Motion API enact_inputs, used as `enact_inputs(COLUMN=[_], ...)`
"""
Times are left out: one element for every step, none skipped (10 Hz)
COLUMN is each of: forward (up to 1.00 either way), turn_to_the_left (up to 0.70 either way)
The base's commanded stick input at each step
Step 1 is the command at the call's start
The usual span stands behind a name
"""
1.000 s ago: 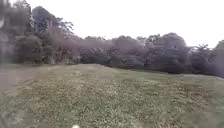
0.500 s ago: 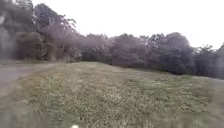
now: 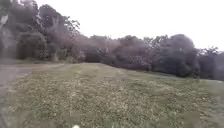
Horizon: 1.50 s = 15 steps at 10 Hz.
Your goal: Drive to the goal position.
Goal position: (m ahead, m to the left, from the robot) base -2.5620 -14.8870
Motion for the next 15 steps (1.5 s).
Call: enact_inputs(forward=[0.6,0.6,0.6,0.6,0.6,0.6,0.6,0.6,0.6,0.6,0.6,0.6,0.6,0.6,0.6], turn_to_the_left=[-0.15,-0.15,-0.15,-0.15,-0.15,-0.01,0.0,0.0,0.0,0.0,0.0,0.0,0.0,0.0,0.0])
